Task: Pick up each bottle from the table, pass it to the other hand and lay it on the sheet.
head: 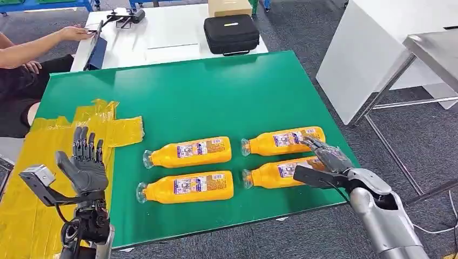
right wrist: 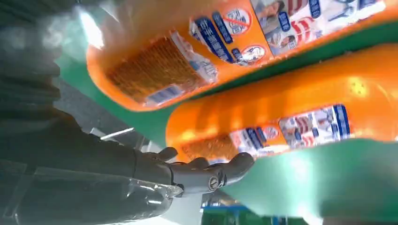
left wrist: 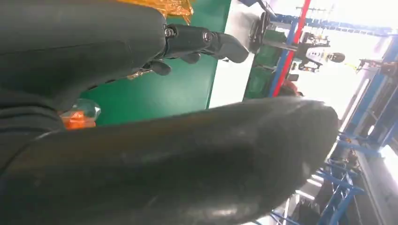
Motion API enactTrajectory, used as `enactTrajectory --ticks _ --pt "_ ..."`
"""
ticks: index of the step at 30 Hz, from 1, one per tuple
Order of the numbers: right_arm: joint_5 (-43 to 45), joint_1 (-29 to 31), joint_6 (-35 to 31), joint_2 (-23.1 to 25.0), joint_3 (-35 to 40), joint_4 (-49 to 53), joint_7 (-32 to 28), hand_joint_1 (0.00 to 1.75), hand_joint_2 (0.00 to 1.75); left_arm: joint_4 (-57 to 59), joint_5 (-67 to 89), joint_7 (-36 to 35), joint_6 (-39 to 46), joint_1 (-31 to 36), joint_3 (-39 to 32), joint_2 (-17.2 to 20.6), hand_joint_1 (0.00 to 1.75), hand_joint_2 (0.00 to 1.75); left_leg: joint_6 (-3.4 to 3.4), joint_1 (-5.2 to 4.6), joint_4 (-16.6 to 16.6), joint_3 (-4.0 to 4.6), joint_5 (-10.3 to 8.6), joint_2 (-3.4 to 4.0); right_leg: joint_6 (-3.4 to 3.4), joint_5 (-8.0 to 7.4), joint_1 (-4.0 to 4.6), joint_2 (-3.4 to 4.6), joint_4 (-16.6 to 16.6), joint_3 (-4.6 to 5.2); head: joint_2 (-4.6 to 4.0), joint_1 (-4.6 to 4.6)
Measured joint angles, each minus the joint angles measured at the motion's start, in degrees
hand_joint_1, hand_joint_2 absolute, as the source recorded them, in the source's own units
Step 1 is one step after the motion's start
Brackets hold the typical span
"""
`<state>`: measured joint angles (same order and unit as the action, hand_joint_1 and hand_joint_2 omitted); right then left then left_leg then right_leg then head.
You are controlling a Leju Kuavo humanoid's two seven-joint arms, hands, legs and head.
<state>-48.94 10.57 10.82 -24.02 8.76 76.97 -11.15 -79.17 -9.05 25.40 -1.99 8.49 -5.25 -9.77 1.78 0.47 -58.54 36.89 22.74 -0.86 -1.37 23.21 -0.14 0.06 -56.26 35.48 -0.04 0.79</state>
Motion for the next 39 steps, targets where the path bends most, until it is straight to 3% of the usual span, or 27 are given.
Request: enactTrajectory --ticks 6,14,19,23,31,32,33,34,39 --pt "1.4 3.2 0.5 -0.9 3.5 -4.6 0.3 0.00 1.75 0.1 -0.4 0.2 0.0 0.0 0.0 0.3 0.00 0.00 0.00 0.00 0.0 -0.01 0.00 -0.01 0.00 0.00 -0.01 -0.01 0.0 0.02 0.00 -0.02" --pt "2.4 3.2 1.8 -1.7 5.3 -6.0 1.2 0.00 1.75 0.6 -0.7 0.2 -0.1 0.6 0.0 0.5 0.00 0.00 0.01 0.00 0.0 -0.01 0.01 0.01 0.00 0.00 -0.03 0.00 0.0 0.02 0.00 0.00" --pt "4.1 2.9 5.9 -3.6 6.2 -5.5 1.7 0.00 1.75 1.1 -1.2 0.2 -0.4 1.0 0.1 0.7 0.00 0.00 0.01 -0.01 0.0 -0.07 0.01 -0.01 0.00 0.00 -0.03 0.00 0.0 0.01 0.00 0.00" --pt "5.6 -1.7 10.9 -7.5 6.4 -0.7 3.3 0.00 1.75 1.7 -1.8 0.4 -0.4 1.3 0.0 1.2 0.00 0.00 0.01 -0.01 0.0 -0.05 0.02 -0.17 -0.02 0.02 -0.04 -0.11 0.0 -0.06 0.00 -0.04" --pt "5.6 -7.0 13.1 -10.8 6.3 4.8 4.5 0.00 1.75 2.5 -2.1 0.5 -0.5 1.6 0.0 1.7 0.00 0.00 0.02 -0.02 0.0 -0.04 0.06 -0.01 -0.02 0.01 -0.05 -0.02 0.0 0.05 0.00 0.02" --pt "5.6 -7.7 13.6 -11.2 6.3 5.4 4.9 0.16 1.75 2.6 -2.2 0.5 -0.5 1.6 0.0 1.7 0.00 0.00 0.02 -0.02 0.0 -0.04 0.04 -0.03 -0.02 0.01 -0.05 -0.03 0.1 0.04 0.00 0.00" --pt "5.5 -8.4 14.2 -11.6 6.1 6.2 5.4 1.66 1.75 2.6 -2.3 0.6 -0.4 1.6 0.0 1.8 0.00 0.00 0.02 -0.02 0.0 -0.03 0.03 -0.07 -0.02 0.01 -0.05 -0.05 0.0 0.04 0.00 0.00" --pt "5.3 -9.2 14.8 -12.1 5.9 7.2 5.9 1.75 1.75 2.7 -2.4 0.7 -0.5 1.6 0.0 1.8 0.00 0.00 0.02 -0.02 0.0 -0.03 0.03 -0.09 -0.02 0.02 -0.05 -0.06 0.0 0.02 0.00 0.00" --pt "4.4 -12.0 15.7 -13.4 4.5 9.6 7.7 1.75 1.75 3.5 -2.9 1.0 -0.4 1.9 0.2 2.0 0.00 0.00 0.02 -0.02 0.0 -0.04 0.05 -0.02 -0.02 0.01 -0.05 -0.01 0.0 0.03 0.00 0.00"
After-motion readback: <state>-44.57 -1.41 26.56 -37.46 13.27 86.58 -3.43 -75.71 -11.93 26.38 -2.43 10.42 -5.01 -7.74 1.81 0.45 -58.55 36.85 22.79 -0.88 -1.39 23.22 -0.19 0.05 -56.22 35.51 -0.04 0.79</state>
